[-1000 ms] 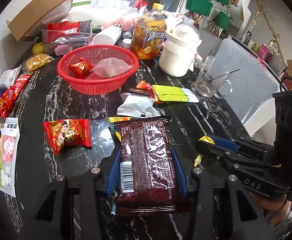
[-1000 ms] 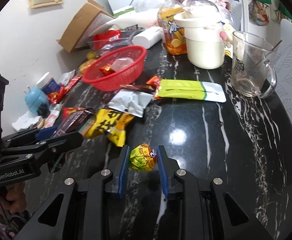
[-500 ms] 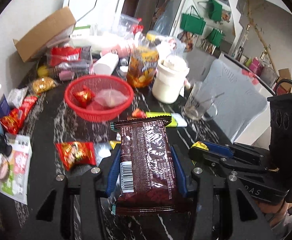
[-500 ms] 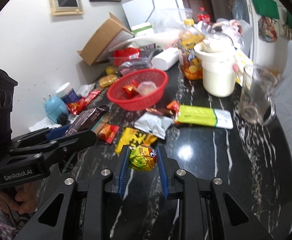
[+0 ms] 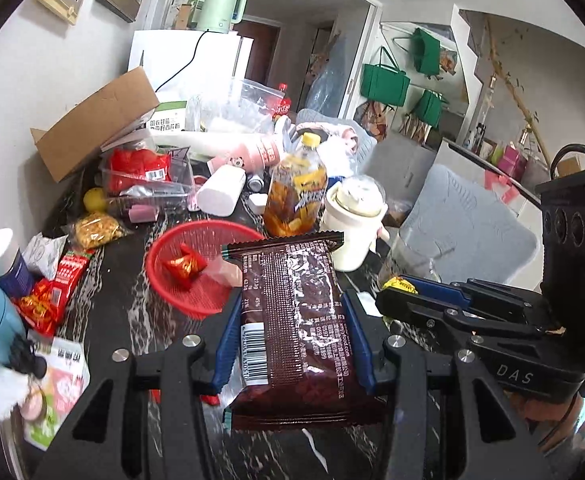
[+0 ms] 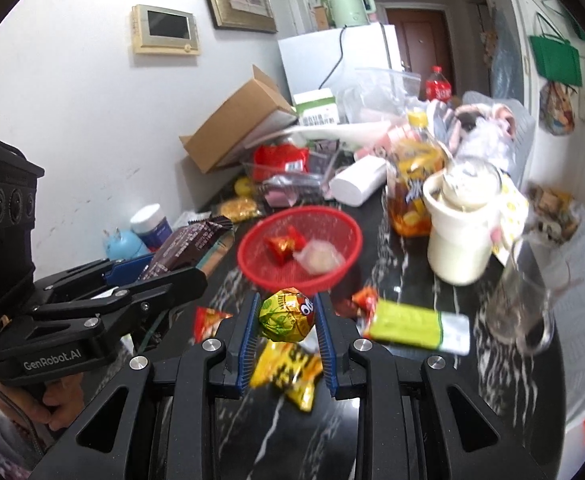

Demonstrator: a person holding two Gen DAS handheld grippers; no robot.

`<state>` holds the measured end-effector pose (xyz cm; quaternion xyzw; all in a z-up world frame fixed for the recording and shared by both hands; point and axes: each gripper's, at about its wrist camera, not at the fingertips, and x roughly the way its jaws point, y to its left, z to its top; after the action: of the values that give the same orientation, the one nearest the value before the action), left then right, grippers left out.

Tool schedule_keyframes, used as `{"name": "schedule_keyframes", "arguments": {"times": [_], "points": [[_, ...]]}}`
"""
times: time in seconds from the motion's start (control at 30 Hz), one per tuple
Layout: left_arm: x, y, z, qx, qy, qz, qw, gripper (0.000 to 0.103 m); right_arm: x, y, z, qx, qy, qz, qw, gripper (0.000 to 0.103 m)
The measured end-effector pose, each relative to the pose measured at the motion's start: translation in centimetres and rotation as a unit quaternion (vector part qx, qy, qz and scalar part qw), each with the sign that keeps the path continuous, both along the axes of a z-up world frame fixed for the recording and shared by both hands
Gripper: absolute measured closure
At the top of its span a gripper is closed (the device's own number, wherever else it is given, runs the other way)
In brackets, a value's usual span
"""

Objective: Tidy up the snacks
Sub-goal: 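Carry the chocolate bar and lollipop with both grippers over the red basket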

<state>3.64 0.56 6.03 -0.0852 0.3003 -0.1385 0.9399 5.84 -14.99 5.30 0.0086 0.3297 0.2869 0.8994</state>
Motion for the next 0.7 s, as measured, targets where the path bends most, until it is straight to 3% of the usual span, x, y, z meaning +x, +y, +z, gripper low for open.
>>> {"name": "schedule_keyframes", "arguments": {"times": [0.33,0.7], "points": [[5.2,1.4,0.9,0.007,-0.020,0.009,0.9997,0.056,5.5,1.8,1.7,-0.010,-0.026,0.007,1.000,0.076],[11.9,3.9,0.0,0.025,-0.014,0.021,0.9994,0.056,12.5,4.8,-0.4,-0.027,-0.012,0.016,0.999,0.076]]}}
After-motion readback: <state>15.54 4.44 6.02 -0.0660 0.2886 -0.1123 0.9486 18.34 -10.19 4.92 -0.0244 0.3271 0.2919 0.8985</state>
